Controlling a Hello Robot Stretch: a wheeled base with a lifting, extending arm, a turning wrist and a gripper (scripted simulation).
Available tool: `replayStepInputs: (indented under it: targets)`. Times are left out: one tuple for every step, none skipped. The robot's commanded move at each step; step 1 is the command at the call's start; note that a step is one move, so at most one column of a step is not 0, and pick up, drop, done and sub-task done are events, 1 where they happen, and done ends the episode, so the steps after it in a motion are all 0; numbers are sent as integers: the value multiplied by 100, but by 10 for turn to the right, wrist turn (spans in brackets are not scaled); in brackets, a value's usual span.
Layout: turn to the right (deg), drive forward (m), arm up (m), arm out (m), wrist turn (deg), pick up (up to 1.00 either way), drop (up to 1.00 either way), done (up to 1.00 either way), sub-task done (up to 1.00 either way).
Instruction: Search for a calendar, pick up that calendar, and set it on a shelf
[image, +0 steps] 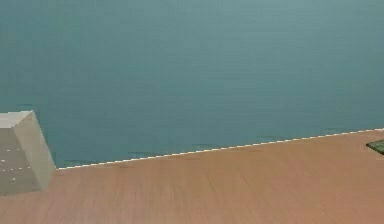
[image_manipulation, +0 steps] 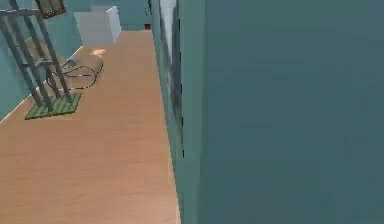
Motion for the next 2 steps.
replayStepInputs:
  targets:
    - [300,0,0,0,0,0,0,0,0]
    - [0,25,0,0,0,0,0,0,0]
